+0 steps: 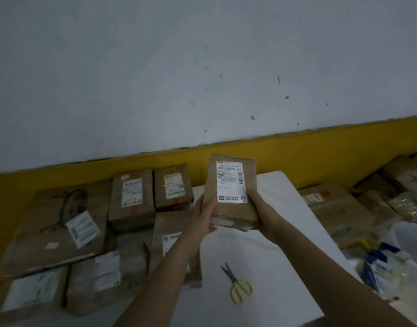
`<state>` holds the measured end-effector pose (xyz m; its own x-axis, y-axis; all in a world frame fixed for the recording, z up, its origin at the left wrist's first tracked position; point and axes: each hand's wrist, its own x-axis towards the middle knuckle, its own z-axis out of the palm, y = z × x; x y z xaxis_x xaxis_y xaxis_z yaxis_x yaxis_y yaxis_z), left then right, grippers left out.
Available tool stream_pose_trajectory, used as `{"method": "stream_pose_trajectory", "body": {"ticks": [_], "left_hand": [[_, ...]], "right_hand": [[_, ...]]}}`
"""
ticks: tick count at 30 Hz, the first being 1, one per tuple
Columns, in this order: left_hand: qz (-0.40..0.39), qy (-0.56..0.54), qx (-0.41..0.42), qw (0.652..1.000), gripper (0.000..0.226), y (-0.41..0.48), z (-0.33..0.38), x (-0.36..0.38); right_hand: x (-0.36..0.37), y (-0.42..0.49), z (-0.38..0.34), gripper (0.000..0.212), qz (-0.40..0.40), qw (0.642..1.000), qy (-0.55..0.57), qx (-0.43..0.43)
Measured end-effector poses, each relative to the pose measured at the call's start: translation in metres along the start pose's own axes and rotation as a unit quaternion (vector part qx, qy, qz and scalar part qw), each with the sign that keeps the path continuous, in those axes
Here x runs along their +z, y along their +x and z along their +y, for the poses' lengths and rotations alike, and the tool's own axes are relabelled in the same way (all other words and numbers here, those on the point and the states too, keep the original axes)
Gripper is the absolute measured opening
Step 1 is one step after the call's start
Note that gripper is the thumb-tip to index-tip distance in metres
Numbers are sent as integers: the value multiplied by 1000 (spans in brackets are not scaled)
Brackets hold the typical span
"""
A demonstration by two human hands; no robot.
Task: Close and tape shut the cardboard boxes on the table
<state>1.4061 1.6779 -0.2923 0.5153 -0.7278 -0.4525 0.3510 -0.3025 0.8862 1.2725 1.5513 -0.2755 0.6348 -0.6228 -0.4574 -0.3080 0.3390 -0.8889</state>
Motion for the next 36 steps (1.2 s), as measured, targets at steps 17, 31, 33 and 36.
{"method": "stream_pose_trajectory", "body": {"ticks": [17,31,33,36], "left_hand": [[65,594,184,781,65,202,-49,-2],[96,770,114,621,57,243,-62,-3],[95,750,118,643,57,240,-57,-6],[66,717,134,681,54,236,-52,-16]], "right_hand": [[-31,266,45,42,-60,983,-123,119],[8,325,64,55,-4,975,-217,44],[11,325,62,54,-2,968,-250,34],[10,321,55,61,4,950,-307,55]]}}
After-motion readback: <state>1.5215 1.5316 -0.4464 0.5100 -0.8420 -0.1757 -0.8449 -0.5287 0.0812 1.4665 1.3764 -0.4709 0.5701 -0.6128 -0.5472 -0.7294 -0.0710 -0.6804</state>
